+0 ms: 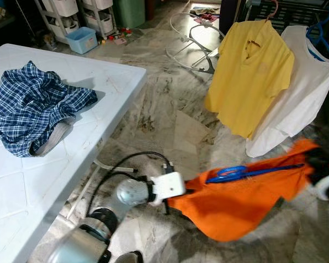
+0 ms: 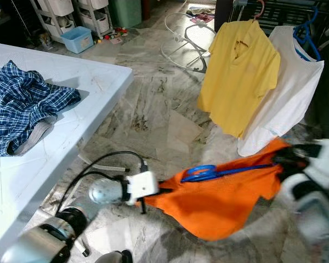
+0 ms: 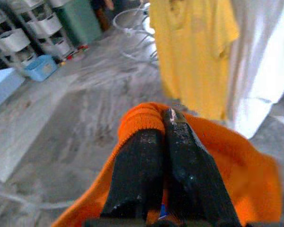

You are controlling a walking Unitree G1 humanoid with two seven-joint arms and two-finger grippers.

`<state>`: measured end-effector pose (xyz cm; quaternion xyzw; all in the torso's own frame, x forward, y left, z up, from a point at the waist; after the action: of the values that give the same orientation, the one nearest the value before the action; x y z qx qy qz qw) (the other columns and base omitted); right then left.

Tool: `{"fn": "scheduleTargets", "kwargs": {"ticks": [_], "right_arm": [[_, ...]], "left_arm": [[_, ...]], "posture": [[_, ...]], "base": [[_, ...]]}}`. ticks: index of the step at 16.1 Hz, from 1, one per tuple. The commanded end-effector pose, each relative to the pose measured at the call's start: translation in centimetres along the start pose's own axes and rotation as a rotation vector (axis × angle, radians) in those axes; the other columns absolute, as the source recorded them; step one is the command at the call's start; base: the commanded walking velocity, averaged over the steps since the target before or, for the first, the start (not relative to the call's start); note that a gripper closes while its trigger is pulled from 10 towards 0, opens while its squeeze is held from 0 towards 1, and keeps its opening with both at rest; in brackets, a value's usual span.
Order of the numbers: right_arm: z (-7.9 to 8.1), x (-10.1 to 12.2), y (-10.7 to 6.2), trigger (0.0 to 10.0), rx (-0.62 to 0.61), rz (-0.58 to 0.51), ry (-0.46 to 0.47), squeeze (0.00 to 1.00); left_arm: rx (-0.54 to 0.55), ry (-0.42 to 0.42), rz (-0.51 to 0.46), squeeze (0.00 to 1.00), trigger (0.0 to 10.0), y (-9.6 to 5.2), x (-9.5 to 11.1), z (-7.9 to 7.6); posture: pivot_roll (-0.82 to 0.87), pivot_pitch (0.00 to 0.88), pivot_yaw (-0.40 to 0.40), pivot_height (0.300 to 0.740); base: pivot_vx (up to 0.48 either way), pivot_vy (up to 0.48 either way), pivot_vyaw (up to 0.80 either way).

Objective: Hang hanger

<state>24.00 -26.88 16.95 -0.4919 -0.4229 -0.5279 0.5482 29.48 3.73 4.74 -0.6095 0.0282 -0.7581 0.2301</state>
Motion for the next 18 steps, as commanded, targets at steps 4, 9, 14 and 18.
{"fn": "scheduleTargets", "kwargs": {"ticks": [4, 9, 14, 18], "right_arm": [[3.9, -1.0, 0.0, 0.0, 0.138, 0.041, -0.009, 0.00], [6.4, -2.5, 0.1, 0.0, 0.201, 0.117, -0.092, 0.00], [8.4, -3.9, 0.7, 10.0, 0.253, 0.152, -0.198, 0.50], [7.6, -4.1, -0.1, 10.0, 0.313, 0.140, -0.381, 1.00]], "left_arm": [[0.005, -0.021, -0.005, 0.00, 10.0, 1.3, 0.5, -0.6], [-0.017, -0.037, -0.022, 0.00, 10.0, 2.7, 1.1, -1.8], [-0.027, -0.042, -0.035, 0.00, 10.0, 3.0, 1.4, -2.0], [-0.031, -0.037, -0.040, 0.00, 10.0, 2.9, 1.5, -2.0]], "posture": [[-0.09, 0.080, 0.006, 0.740], [-0.10, 0.079, 0.005, 0.740], [-0.10, 0.079, 0.007, 0.740], [-0.09, 0.079, 0.004, 0.740]], "base": [[0.000, 0.000, 0.00], [0.000, 0.000, 0.00], [0.000, 0.000, 0.00], [0.000, 0.000, 0.00]]}}
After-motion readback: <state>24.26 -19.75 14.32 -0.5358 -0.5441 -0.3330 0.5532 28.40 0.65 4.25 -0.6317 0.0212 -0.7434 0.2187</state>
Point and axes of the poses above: a point about 5 cm out from each wrist's last joint towards the gripper, its own y axis pointing out of the wrist towards the gripper, its own x axis along the axis of the wrist's last joint, z = x × y, the point moved 1 cm from there along y, pointing out of the wrist towards the gripper, and after that the axes turned 8 degrees about -y, right-handed, at the moved point
